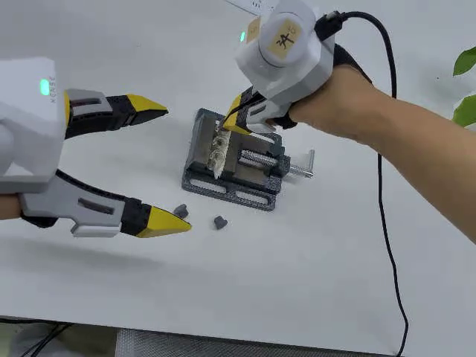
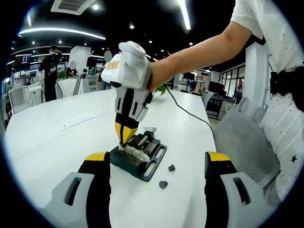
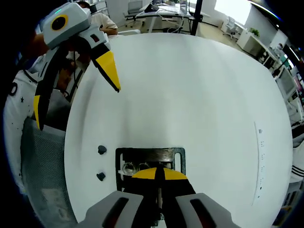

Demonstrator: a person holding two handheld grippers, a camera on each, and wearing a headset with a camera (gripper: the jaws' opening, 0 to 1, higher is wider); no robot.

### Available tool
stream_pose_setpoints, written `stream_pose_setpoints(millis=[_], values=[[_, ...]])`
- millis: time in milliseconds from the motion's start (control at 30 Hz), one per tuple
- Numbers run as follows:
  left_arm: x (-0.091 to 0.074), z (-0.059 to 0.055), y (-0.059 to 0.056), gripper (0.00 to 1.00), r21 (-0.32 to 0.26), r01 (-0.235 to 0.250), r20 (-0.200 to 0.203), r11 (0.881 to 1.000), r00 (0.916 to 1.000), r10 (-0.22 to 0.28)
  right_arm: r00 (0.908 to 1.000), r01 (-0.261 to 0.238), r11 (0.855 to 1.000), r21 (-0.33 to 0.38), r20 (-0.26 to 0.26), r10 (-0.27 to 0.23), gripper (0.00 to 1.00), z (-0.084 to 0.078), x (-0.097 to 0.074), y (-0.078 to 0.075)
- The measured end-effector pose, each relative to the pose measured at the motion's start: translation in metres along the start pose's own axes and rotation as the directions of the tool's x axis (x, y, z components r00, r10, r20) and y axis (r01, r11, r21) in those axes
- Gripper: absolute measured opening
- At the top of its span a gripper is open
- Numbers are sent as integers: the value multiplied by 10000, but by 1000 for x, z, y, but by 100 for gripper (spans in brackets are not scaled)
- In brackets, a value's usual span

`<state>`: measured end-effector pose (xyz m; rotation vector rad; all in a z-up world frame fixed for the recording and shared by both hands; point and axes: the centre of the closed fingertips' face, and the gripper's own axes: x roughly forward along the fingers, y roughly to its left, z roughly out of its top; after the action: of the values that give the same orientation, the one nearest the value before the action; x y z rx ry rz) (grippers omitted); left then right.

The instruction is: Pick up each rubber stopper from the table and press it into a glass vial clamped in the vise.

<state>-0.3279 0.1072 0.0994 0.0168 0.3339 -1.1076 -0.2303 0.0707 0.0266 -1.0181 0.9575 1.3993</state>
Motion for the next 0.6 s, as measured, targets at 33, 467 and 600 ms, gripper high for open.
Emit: stream_pose_setpoints(millis=[33,467,600], values=[[-1,0,0,80,-11,-17,-9,10000,10000,17,9999,32,10000,60,101,-33,0,0,0,-1],[-3,0,-6,80,64,-20,-298,10000,9996,22,9969,377,9988,307,673,-397,0,4,-1,0],[-3,1,-8,79,91,13,-336,10000,9994,-10,9962,375,9986,371,767,-403,0,3,-2,0]])
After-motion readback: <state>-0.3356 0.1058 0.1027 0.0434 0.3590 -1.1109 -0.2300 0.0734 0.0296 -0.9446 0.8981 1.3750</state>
